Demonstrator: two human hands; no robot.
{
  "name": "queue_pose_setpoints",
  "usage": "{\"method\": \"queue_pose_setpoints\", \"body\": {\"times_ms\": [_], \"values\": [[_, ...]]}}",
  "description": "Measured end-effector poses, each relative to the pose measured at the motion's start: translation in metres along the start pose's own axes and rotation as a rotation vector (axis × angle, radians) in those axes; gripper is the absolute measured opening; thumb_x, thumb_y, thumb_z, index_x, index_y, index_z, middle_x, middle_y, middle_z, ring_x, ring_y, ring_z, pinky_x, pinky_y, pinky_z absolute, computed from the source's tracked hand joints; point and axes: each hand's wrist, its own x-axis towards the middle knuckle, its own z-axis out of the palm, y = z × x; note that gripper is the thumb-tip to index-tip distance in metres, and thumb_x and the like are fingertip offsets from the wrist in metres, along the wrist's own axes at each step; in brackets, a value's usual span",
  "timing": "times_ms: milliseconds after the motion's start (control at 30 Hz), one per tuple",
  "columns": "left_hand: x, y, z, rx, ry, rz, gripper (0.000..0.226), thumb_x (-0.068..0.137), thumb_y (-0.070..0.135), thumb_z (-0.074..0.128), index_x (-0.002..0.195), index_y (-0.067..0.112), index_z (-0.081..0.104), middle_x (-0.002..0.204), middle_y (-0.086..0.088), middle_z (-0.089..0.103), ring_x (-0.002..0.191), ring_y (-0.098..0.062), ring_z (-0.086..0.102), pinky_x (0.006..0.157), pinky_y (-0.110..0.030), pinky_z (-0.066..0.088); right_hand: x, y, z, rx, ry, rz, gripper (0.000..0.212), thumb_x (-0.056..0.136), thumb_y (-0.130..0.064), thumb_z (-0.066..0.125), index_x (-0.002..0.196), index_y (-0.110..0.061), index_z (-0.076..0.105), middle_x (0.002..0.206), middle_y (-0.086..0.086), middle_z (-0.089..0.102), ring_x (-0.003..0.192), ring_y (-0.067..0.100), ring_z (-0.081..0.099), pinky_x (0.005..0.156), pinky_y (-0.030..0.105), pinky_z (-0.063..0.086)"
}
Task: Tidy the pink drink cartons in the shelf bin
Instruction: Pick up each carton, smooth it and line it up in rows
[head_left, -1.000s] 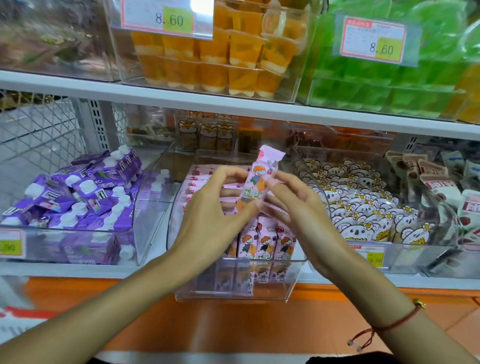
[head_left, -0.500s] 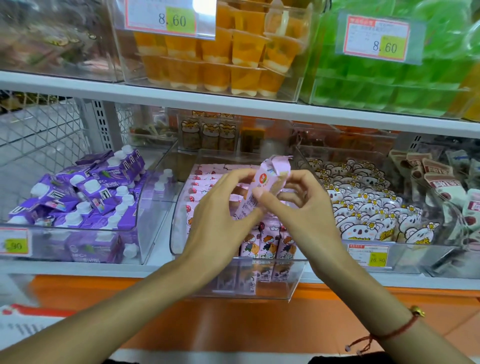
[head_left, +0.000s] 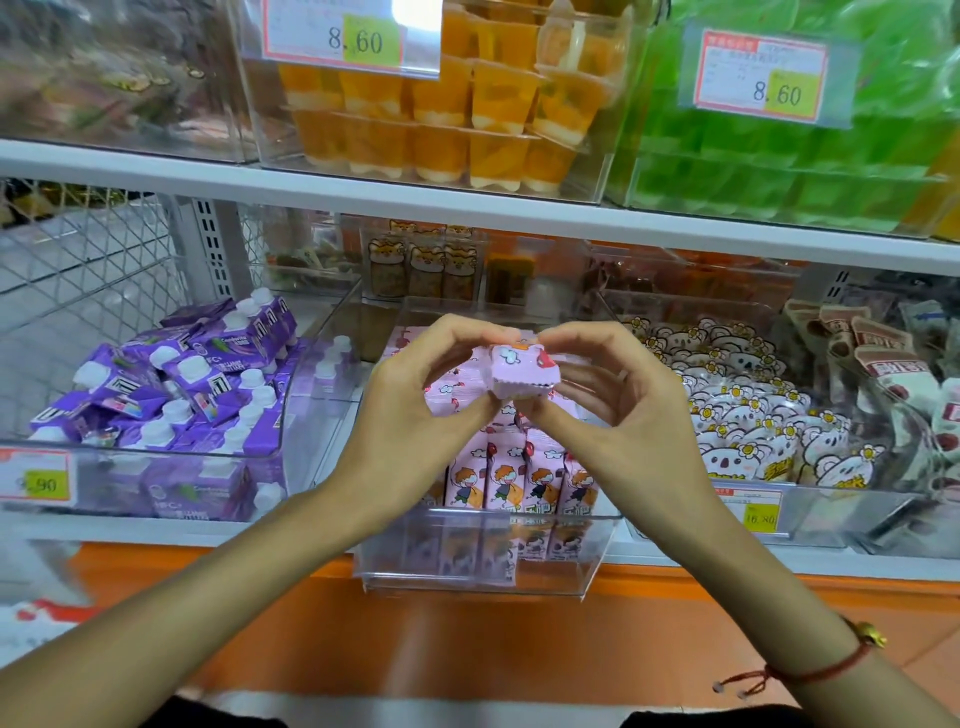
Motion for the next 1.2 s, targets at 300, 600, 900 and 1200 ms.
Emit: {"method": "queue_pose_setpoints", "body": {"times_ms": [300,600,900,1200], "values": [[0.004,0.002,-0.009,0.007,-0.198,-0.175,0.043,0.09,0.025,0.057,0.128,0.042,0.048,0.131,0.022,0.05,0.126,0.003,0.046,0.104,-0.025,0.044,0.0,0.003,-0.007,-0.014,0.05,0.075,0.029,0.084,-0.01,0.071,0.106,-0.027,0.063,0.108,-0.008,0.069,0.108,0.009,0.063,0.094,0.025,0.05],[0.011,0.007,-0.007,-0.372,-0.043,-0.577,0.036,0.091,0.03,0.059,0.127,0.029,0.057,0.102,0.005,0.074,0.094,-0.007,0.07,0.068,-0.018,0.056,0.003,0.003,-0.008,0.002,-0.019,0.217,0.027,0.088,-0.024,0.064,0.114,-0.029,0.066,0.106,-0.006,0.07,0.094,0.004,0.068,0.082,0.021,0.054],[0.012,0.008,0.002,-0.384,0.011,-0.816,0.022,0.084,0.042,0.067,0.097,0.025,0.071,0.079,0.006,0.076,0.067,-0.011,0.073,0.057,-0.02,0.056,0.006,0.004,-0.006,0.184,0.004,0.527,0.025,0.089,-0.031,0.062,0.108,-0.015,0.069,0.111,0.018,0.067,0.085,0.022,0.065,0.062,0.019,0.052],[0.011,0.01,0.002,-0.234,0.056,-0.62,0.038,0.084,0.037,0.069,0.119,0.027,0.061,0.095,0.007,0.075,0.085,-0.006,0.071,0.07,-0.021,0.057,0.005,0.005,-0.011,0.116,-0.097,0.398,0.037,0.084,-0.042,0.064,0.12,-0.036,0.062,0.11,-0.002,0.069,0.101,0.014,0.067,0.083,0.031,0.052]]}}
